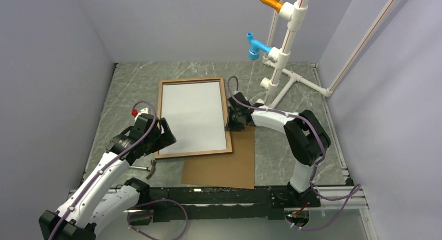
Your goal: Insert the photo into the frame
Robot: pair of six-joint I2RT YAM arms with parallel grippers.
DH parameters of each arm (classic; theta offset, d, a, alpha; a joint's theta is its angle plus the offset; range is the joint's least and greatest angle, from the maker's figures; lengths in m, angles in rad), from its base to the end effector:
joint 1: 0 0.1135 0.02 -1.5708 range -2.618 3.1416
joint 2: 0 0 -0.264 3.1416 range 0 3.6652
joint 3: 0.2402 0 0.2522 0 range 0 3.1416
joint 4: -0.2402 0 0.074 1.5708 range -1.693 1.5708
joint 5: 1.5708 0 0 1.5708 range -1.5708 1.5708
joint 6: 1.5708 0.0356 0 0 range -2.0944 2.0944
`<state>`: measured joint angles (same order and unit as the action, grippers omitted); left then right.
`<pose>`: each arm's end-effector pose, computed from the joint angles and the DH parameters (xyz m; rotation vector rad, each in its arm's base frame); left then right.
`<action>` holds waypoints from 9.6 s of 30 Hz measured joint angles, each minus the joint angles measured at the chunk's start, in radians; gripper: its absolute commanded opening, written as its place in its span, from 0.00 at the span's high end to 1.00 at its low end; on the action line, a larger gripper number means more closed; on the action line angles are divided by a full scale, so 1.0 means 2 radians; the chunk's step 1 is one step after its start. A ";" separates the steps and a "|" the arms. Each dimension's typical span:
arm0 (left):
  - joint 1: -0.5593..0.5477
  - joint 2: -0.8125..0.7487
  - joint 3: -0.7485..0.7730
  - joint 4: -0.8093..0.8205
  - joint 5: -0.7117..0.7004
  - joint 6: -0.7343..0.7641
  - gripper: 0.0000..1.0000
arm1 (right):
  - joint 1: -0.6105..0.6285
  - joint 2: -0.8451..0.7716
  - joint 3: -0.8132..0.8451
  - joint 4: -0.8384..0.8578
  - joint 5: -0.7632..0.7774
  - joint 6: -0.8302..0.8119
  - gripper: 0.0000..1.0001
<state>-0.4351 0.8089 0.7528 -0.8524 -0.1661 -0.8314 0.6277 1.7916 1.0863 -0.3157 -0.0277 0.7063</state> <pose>0.1410 -0.0591 0.2646 -0.5605 2.4294 -0.3398 0.2912 0.2125 0.1645 0.0950 2.6813 0.4973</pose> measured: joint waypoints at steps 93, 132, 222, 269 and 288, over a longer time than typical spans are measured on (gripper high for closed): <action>0.000 -0.005 0.007 -0.011 0.025 0.013 0.08 | 0.149 0.156 0.239 0.054 -0.003 0.086 0.02; -0.126 0.242 -0.059 0.167 0.080 0.010 0.18 | -0.042 -0.236 -0.258 0.077 -0.096 0.023 0.02; -0.105 -0.017 -0.144 0.223 0.158 -0.014 0.18 | -0.163 -0.260 -0.335 0.141 -0.276 -0.023 0.10; -0.212 0.019 -0.022 0.165 0.058 -0.082 0.86 | -0.152 -0.265 -0.350 0.157 -0.318 -0.025 0.07; -0.213 -0.071 -0.051 0.181 0.043 -0.126 1.00 | -0.151 -0.414 -0.276 -0.027 -0.266 -0.057 0.00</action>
<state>-0.8608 0.6670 0.6498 -0.4911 -0.0807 -1.0824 0.3248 0.9634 0.5343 -0.3698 -0.5598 0.5915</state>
